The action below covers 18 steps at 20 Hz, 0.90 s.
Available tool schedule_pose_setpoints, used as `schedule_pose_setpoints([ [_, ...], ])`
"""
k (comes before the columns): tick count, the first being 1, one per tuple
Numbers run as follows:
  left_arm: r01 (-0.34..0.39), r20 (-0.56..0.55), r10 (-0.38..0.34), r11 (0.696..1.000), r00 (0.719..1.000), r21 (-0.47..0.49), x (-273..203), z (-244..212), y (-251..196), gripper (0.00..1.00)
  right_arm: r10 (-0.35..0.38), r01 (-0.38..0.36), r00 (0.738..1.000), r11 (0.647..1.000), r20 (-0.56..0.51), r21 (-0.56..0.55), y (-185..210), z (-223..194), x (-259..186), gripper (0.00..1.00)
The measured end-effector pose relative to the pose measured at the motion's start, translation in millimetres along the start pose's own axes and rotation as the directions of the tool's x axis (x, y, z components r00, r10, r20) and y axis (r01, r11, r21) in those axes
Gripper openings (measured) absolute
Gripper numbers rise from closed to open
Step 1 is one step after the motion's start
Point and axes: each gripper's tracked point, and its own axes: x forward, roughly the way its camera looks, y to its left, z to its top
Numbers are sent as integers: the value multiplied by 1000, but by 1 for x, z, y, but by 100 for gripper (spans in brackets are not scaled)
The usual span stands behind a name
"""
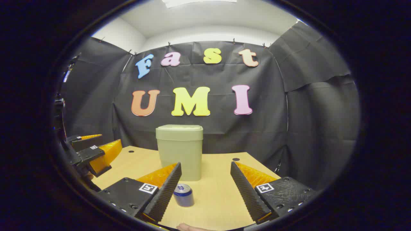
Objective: Press the lid of the desktop garbage bin to open it, pick up the crumpled paper on the desktop and throw it into the bin, then pick up the pop can on the desktop and drop it into the bin, and finally close the garbage bin lid.
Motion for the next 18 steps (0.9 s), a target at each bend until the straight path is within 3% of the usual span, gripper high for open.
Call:
schedule_pose_setpoints([
  [4, -24, -25, 23, 999, 999, -46, 4, -1, 17, 99, 12, -10, 999, 999, -39, 32, 7, -6, 8, 96],
  [6, -38, -38, 35, 997, 999, -66, 5, -2, 26, 94, 8, -8, 999, 1000, -42, 5, 8, -9, 9, 95],
  [9, -64, -44, 61, 996, 997, -55, 5, -2, 37, 99, 7, -8, 1000, 999, -26, -32, 11, -8, 7, 99],
  [10, -69, -48, 66, 996, 997, -58, 5, -4, 38, 99, 8, -9, 1000, 999, -25, -41, 12, -9, 6, 95],
  [18, -44, -72, 40, 997, 997, -65, 7, -9, 28, 99, 27, -29, 999, 996, -18, -82, 20, -11, 3, 94],
])
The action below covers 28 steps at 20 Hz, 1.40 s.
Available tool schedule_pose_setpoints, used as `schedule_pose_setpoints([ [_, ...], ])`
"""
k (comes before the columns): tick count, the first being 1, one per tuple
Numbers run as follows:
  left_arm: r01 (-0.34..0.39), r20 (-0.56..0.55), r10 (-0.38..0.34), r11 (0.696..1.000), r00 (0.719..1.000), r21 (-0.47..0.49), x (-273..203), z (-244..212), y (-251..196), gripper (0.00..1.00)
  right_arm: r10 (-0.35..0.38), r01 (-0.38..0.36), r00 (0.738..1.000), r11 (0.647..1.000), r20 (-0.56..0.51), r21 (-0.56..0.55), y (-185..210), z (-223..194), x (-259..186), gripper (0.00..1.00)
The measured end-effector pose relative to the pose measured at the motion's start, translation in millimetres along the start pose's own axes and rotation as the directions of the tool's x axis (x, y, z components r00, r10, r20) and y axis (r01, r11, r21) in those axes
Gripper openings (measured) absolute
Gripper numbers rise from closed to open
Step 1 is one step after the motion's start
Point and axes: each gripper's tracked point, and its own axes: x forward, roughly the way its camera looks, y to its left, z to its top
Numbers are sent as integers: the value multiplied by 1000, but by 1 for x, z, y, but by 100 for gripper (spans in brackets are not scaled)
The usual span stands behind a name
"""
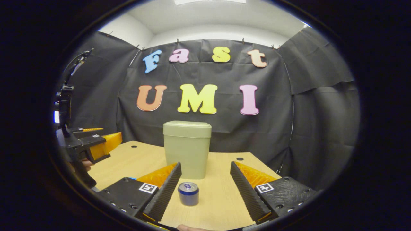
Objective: Press the lid of the desktop garbage bin to open it, pick up the crumpled paper on the desktop and throw it into the bin, then pick up the pop can on the desktop and drop it into the bin, and finally close the garbage bin lid.
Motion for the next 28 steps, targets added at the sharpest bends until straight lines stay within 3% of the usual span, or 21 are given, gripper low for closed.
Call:
schedule_pose_setpoints([
  [9, -1, -14, 1, 1000, 1000, 0, 1, -3, 1, 99, 12, -11, 1000, 1000, -21, 28, 7, -2, 8, 95],
  [13, 0, -16, 0, 1000, 1000, 6, 4, -5, 2, 99, -6, 7, 999, 1000, -34, 20, 10, -2, 15, 75],
  [17, -16, -9, 16, 1000, 1000, 11, 10, -5, 10, 99, 15, -15, 999, 1000, -44, 8, 26, 0, 23, 45],
  [19, -32, -15, 32, 999, 999, 9, 11, -8, 16, 99, 21, -21, 999, 1000, -26, 5, 32, 6, 26, 38],
  [20, -49, -18, 49, 999, 999, 0, 11, -9, 22, 99, 32, -31, 999, 999, -18, 15, 36, 9, 26, 17],
  [22, -65, -30, 64, 997, 998, -29, 15, -12, 31, 99, 51, -50, 998, 998, -25, 27, 45, 10, 33, 1],
  [28, -72, -29, 70, 996, 997, -49, 14, -8, 43, 99, 53, -53, 998, 999, 17, -8, 60, 51, 50, 0],
])
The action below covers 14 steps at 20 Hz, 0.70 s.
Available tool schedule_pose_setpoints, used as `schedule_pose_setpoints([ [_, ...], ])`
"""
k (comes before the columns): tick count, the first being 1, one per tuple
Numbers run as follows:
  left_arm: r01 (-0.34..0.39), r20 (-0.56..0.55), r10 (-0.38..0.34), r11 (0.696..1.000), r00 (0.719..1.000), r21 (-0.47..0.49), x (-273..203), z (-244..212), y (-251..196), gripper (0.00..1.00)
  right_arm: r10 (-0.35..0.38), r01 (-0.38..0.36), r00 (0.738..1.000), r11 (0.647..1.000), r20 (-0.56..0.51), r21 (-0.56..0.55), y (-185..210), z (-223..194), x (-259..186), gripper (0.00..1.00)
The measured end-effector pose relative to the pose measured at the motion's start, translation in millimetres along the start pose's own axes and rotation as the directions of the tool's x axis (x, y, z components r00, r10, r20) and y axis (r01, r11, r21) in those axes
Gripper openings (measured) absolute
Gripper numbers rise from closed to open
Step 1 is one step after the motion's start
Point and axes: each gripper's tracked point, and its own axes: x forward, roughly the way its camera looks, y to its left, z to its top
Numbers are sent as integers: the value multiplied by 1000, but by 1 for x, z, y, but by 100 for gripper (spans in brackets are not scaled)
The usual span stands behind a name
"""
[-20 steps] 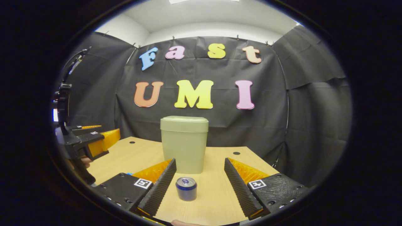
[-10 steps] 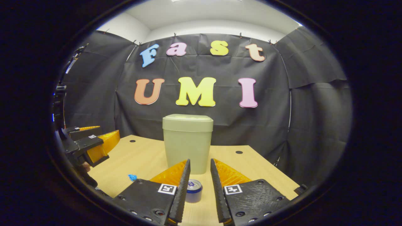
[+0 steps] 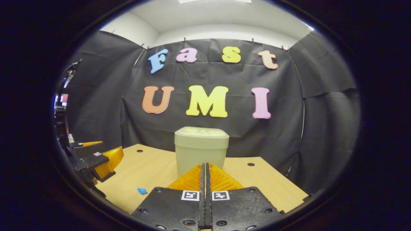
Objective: Press the lid of the desktop garbage bin to open it, pick up the crumpled paper on the desktop and throw it into the bin, then pick up the pop can on the desktop and drop it into the bin, and finally close the garbage bin lid.
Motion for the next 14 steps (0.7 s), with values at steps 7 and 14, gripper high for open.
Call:
schedule_pose_setpoints([
  [7, 22, 5, -22, 1000, 1000, 0, -3, 2, -4, 99, 37, -37, 999, 999, 20, 34, 10, 81, 59, 0],
  [14, 41, 5, -41, 999, 999, 1, -3, 1, -10, 99, 57, -55, 983, 998, -177, 16, 26, 75, 169, 0],
])
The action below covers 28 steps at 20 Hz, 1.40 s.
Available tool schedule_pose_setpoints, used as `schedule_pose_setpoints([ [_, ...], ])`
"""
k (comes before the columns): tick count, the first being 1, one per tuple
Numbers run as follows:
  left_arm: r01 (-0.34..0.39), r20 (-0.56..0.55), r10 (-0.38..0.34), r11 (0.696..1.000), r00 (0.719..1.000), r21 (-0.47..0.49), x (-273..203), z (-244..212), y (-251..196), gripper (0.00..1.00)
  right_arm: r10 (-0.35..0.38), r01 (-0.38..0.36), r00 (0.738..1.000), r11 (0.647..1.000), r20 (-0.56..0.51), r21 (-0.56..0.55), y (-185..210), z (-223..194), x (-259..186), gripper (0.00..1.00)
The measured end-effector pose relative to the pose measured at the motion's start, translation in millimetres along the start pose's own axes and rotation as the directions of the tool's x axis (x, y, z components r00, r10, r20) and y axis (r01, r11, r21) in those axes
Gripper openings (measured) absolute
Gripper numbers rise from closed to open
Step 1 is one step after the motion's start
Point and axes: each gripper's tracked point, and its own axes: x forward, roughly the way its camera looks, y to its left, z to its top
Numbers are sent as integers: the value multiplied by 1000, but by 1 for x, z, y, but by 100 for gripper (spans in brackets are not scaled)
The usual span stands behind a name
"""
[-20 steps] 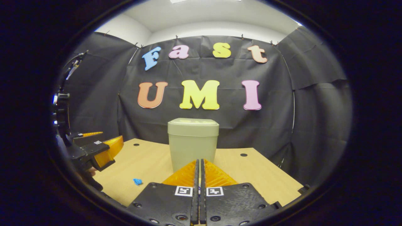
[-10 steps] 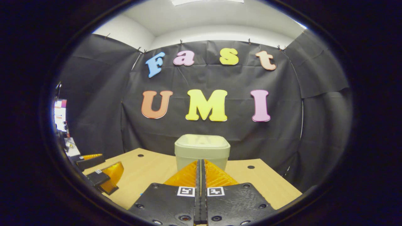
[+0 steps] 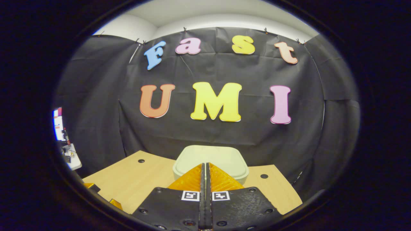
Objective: Press the lid of the desktop garbage bin to open it, pick up the crumpled paper on the desktop and throw it into the bin, then pick up the pop can on the desktop and drop it into the bin, and finally close the garbage bin lid.
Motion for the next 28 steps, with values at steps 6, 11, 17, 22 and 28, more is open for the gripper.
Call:
schedule_pose_setpoints([
  [6, -7, -7, 7, 1000, 1000, -2, 4, -2, 7, 99, -80, 76, 985, 997, -155, -28, -8, -28, 58, 0],
  [11, -7, -18, 7, 1000, 1000, -13, 7, -4, 10, 99, -67, 65, 979, 998, -193, -19, -11, -36, 62, 0],
  [17, 9, -8, -9, 1000, 1000, 5, 6, -2, 2, 99, -25, 32, 982, 999, -190, 30, -12, -34, 60, 1],
  [22, 13, -13, -13, 1000, 1000, 21, 7, -8, 3, 99, 28, -24, 999, 994, -39, 107, -11, 5, 35, 0],
  [28, 9, -26, -9, 1000, 1000, 21, 12, -11, 4, 99, 23, -25, 998, 999, 59, 40, -12, 19, -28, 0],
])
